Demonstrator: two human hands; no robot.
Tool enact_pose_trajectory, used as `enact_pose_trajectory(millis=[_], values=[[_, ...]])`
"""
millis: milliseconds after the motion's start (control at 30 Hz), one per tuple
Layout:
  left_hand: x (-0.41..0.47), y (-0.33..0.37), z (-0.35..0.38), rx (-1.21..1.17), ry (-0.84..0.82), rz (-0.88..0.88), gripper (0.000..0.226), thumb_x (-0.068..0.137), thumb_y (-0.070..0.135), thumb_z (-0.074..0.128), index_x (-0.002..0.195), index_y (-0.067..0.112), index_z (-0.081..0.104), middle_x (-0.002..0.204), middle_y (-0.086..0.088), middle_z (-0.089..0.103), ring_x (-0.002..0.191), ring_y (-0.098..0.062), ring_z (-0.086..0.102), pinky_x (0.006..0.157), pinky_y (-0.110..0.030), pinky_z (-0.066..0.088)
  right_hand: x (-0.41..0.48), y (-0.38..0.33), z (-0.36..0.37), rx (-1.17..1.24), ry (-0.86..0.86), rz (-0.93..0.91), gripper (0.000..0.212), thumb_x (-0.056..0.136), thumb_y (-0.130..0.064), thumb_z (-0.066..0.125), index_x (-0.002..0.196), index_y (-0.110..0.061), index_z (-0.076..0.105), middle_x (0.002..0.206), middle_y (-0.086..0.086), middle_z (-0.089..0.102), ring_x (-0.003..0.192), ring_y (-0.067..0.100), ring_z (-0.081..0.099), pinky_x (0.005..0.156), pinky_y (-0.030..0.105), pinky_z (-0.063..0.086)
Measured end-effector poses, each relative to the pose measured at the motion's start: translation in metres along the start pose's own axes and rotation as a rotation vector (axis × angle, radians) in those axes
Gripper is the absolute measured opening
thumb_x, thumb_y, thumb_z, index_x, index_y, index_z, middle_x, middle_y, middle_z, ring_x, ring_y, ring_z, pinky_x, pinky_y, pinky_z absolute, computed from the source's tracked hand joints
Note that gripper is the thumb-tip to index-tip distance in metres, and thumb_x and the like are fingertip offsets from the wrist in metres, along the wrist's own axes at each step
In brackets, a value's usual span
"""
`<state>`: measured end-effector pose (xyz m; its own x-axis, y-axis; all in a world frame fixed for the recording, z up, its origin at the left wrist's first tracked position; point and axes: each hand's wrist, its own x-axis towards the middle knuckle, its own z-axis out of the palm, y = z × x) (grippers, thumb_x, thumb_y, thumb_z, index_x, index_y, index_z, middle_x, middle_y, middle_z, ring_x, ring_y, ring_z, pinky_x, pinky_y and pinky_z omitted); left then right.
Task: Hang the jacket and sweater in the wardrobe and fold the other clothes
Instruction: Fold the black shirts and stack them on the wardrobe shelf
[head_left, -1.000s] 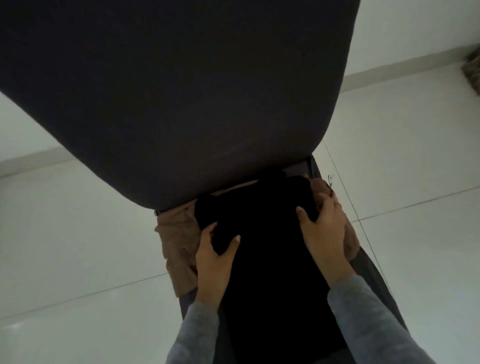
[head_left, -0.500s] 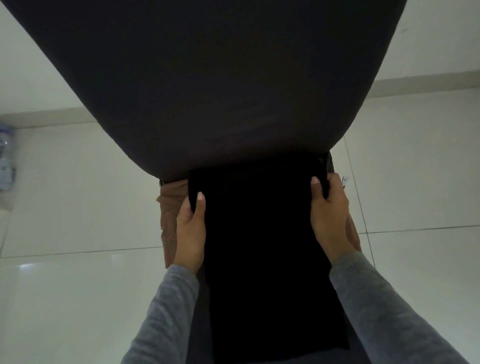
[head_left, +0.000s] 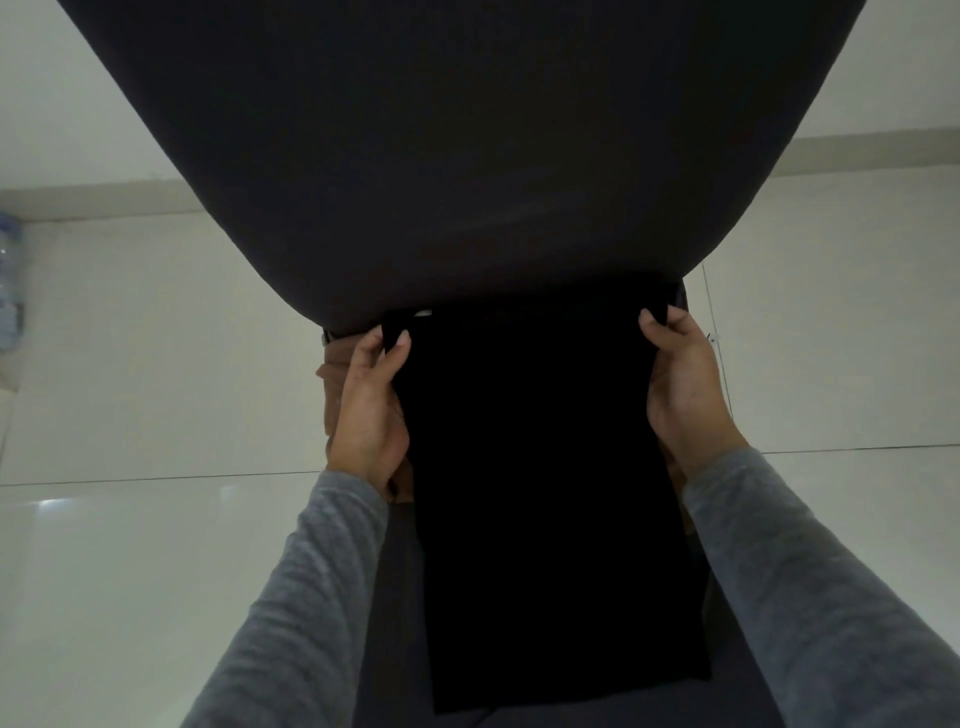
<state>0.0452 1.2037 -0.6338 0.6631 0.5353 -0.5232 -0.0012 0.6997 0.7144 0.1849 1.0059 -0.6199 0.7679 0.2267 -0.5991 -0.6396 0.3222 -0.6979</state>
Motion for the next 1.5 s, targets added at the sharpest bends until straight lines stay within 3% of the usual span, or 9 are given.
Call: enact_pose_trajectory(millis=[133,233,300,367,467,633,967,1167,1500], values=[[0.003,0.0,0.013,0.338,0.351,0.155,0.034,0.085,0.003,0.064,0.108,0.014,0.042,0.1,0.003,0.061,0.094,-0.009,0.061,0.082,-0.018,0.05,0.01,0.012,0.002,-0.476,0.283,-0.203,0.028,0.083,0.004,0.061,0.099,-0.015,0.047,0.092,-0.003,0.056,0.096,0.02,0.06,0.089,0.023,0.051],[-0.015,0.0,0.015,0.54,0.616,0.512,0.031,0.082,0.0,0.057,0.103,0.016,0.042,0.102,-0.002,0.058,0.085,-0.002,0.056,0.081,-0.019,0.049,-0.01,0.024,0.0,-0.82,0.325,-0.544,0.034,0.08,0.006,0.055,0.108,-0.012,0.045,0.102,-0.004,0.046,0.101,0.016,0.051,0.089,0.02,0.045],[-0.034,-0.011,0.017,0.772,0.475,0.748,0.021,0.086,0.001,0.05,0.104,0.011,0.049,0.102,0.003,0.054,0.091,-0.001,0.053,0.084,-0.019,0.044,-0.023,0.036,-0.003,-0.953,0.199,-0.795,0.03,0.082,0.005,0.052,0.109,-0.007,0.05,0.111,0.0,0.047,0.109,0.02,0.049,0.098,0.031,0.042],[-0.044,-0.034,0.018,1.12,0.103,0.874,0.023,0.09,0.007,0.046,0.111,0.008,0.056,0.113,0.0,0.057,0.107,-0.009,0.052,0.096,-0.025,0.04,-0.024,0.051,-0.006,-1.095,-0.036,-0.88,0.032,0.085,0.005,0.048,0.115,-0.002,0.055,0.12,0.007,0.052,0.121,0.023,0.045,0.108,0.032,0.034],[-0.034,-0.066,0.011,1.562,-0.21,0.821,0.042,0.097,0.025,0.033,0.135,0.011,0.047,0.142,-0.005,0.045,0.137,-0.016,0.032,0.115,-0.034,0.022,-0.014,0.068,-0.008,-1.387,-0.283,-0.81,0.041,0.093,-0.014,0.041,0.133,-0.009,0.051,0.142,0.006,0.045,0.139,0.02,0.029,0.116,0.028,0.02],[-0.006,-0.059,-0.011,1.82,-0.183,0.771,0.055,0.098,0.042,0.025,0.144,0.012,0.036,0.151,-0.004,0.033,0.142,-0.016,0.022,0.117,-0.035,0.012,0.002,0.058,-0.017,-1.652,-0.236,-0.703,0.051,0.1,-0.038,0.033,0.148,-0.021,0.027,0.158,-0.004,0.018,0.147,0.018,0.006,0.117,0.038,0.001],[-0.042,-0.066,-0.019,1.732,0.189,0.537,0.065,0.097,0.049,0.022,0.15,0.012,0.016,0.159,-0.006,0.006,0.146,-0.021,-0.006,0.117,-0.044,-0.006,-0.025,0.063,-0.032,-1.833,-0.013,-0.623,0.058,0.102,-0.036,0.026,0.15,-0.006,0.015,0.159,0.011,0.01,0.147,0.022,0.002,0.117,0.04,-0.005],[-0.112,-0.115,-0.028,1.836,-0.182,0.647,0.057,0.101,0.043,0.017,0.149,0.013,0.017,0.158,-0.004,0.012,0.146,-0.016,0.001,0.119,-0.039,0.003,-0.081,0.101,-0.072,-1.799,-0.27,-0.759,0.054,0.1,-0.035,0.02,0.148,-0.011,0.027,0.157,0.009,0.02,0.146,0.019,0.01,0.118,0.036,0.004],[-0.164,-0.128,-0.09,1.934,-0.02,0.488,0.065,0.098,0.051,0.014,0.15,0.011,0.016,0.157,-0.012,0.012,0.146,-0.023,0.008,0.117,-0.038,0.011,-0.143,0.124,-0.145,-1.882,0.028,-0.593,0.064,0.098,-0.047,0.014,0.15,-0.009,0.017,0.158,0.009,0.012,0.146,0.019,0.009,0.118,0.04,0.007]])
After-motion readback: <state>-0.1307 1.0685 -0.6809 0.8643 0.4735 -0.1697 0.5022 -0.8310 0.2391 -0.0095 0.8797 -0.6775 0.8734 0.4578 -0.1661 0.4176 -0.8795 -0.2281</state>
